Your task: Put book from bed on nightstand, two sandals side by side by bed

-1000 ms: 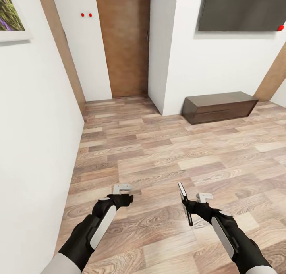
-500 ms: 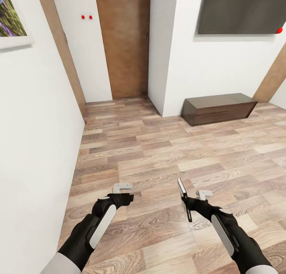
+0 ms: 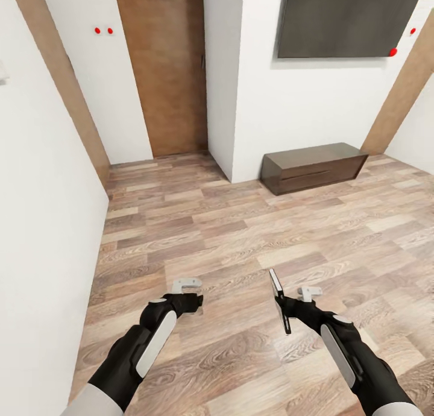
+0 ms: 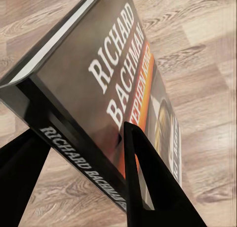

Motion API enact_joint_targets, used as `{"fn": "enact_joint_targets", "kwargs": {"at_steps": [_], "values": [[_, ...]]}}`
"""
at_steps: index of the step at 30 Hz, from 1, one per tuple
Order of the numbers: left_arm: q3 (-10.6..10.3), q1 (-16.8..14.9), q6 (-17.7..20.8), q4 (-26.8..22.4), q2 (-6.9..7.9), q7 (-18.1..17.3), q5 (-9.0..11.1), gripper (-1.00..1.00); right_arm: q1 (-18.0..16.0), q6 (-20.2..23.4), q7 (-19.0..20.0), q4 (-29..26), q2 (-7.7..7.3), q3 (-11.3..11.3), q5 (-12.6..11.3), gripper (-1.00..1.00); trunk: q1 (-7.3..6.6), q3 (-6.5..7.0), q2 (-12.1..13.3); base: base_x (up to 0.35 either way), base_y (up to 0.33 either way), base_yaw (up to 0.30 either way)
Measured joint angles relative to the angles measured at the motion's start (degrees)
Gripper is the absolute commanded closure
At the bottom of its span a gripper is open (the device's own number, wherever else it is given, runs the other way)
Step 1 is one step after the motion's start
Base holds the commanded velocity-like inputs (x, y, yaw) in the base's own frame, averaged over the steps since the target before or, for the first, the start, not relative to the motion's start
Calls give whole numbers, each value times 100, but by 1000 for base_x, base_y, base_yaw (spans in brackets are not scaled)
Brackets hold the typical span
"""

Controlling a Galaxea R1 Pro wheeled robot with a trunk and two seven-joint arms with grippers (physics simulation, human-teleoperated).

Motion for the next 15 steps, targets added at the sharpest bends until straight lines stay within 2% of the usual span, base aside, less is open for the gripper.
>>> {"fn": "enact_joint_targets", "kwargs": {"at_steps": [15], "values": [[0,0,0,1,4,3,-5,-100,0,0,4,1,0,-3,3,100,-330,339,602,336,0,-268]]}}
